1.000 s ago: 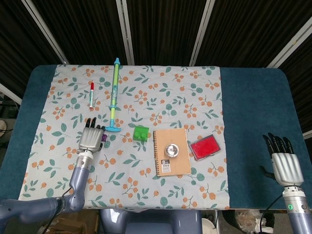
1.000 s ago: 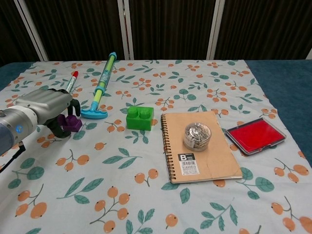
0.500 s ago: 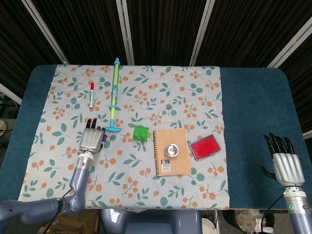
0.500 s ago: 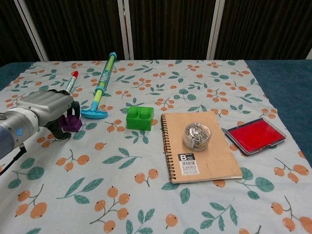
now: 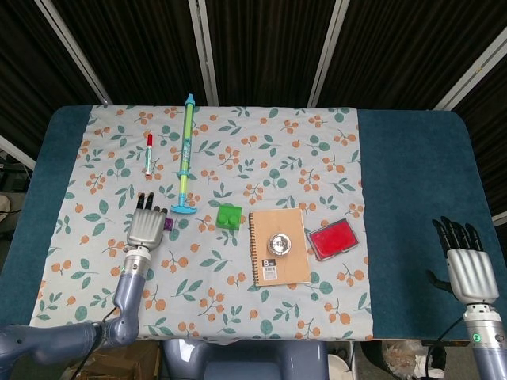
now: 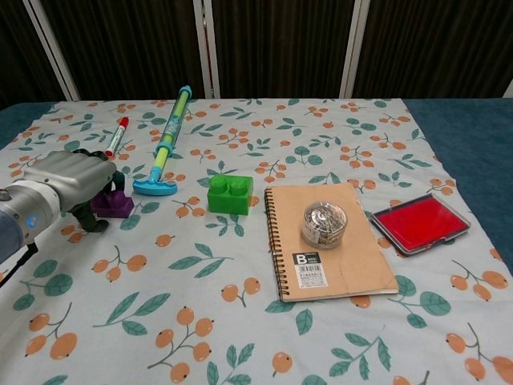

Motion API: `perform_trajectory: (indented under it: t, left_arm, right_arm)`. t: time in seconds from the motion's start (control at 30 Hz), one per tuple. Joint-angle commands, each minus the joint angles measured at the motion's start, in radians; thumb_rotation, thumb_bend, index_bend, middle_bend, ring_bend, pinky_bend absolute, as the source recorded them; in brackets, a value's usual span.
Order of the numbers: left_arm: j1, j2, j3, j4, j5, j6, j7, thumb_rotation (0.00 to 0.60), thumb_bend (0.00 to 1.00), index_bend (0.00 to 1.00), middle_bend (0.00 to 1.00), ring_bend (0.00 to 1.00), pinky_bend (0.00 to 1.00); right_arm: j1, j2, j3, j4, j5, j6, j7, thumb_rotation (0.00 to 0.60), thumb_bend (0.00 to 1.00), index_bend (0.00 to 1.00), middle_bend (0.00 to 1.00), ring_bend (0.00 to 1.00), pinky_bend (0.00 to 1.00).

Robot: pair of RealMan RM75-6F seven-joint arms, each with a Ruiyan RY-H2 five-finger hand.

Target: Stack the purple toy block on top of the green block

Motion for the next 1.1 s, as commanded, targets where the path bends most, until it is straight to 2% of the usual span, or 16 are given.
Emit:
perform_trajectory:
  t: [0.03, 0.5, 0.97, 1.1]
  left_arm:
    - [0.002, -0.002, 0.0, 0.001, 0.0, 0.0, 0.001, 0.6, 0.36, 0.37, 0.37, 0.04, 0.0]
    - [0.002, 0.016, -0.007, -0.035, 0.011, 0.029, 0.035, 0.6, 0.38, 0.41, 0.39, 0.04, 0.0]
    - [-0.002, -0.004, -0.005, -0.01, -0.002, 0.022, 0.067, 0.6, 0.39, 0.38, 0.35, 0.04, 0.0]
    - [-0.003, -0.005, -0.005, -0.015, 0.001, 0.024, 0.071, 0.6, 0.39, 0.39, 0.37, 0.04, 0.0]
  right_arm:
    - [-0.002, 0.001, -0.001, 0.0, 0.0, 0.001, 0.002, 0.6, 0.22, 0.02, 0.06, 0.09, 0.0]
    - [0.003, -0.001, -0.004, -0.004, -0.007, -0.005, -0.006, 0.6, 0.22, 0.02, 0.06, 0.09, 0.0]
    - [0.001, 0.001, -0.003, -0.003, -0.004, -0.004, 0.0, 0.6, 0.22, 0.02, 0.06, 0.09, 0.0]
    - [0.002, 0.001, -0.004, -0.005, -0.008, -0.004, 0.001, 0.6, 0.22, 0.02, 0.06, 0.09, 0.0]
